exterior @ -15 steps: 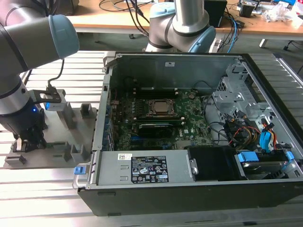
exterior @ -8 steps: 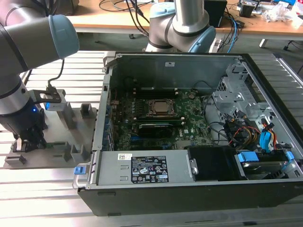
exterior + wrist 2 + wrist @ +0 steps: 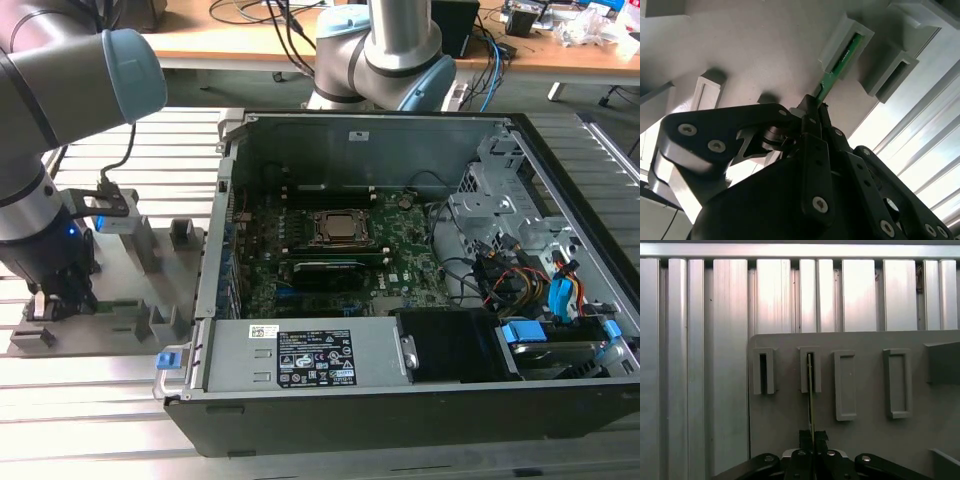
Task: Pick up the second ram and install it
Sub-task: 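Pick up the second ram and move it above second insertion slot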
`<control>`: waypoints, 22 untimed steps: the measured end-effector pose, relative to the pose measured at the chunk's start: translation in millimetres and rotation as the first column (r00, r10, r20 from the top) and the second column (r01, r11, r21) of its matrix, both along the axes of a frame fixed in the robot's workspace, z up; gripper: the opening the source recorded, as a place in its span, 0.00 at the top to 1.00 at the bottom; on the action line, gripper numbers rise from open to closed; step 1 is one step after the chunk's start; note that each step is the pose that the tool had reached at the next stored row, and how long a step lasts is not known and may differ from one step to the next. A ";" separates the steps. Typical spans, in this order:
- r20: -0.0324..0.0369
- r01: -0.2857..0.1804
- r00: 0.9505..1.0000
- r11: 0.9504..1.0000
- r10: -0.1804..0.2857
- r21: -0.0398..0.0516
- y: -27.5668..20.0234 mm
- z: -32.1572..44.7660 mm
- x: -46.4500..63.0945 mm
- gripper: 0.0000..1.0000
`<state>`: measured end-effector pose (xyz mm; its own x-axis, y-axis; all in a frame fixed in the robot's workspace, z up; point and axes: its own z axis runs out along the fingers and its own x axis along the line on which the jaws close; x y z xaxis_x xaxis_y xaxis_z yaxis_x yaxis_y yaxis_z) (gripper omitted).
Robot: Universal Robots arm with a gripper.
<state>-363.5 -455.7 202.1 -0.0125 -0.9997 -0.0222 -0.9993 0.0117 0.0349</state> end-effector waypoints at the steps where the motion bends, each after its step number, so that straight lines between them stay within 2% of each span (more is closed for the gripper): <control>1: 0.000 0.000 1.000 1.000 0.000 0.000 0.0 1.2 0.0 0.86; 8: 0.000 0.000 1.000 1.000 0.000 0.000 0.0 13.1 0.0 0.86; 22: 0.000 0.000 1.000 1.000 0.000 0.000 0.0 30.9 0.0 0.86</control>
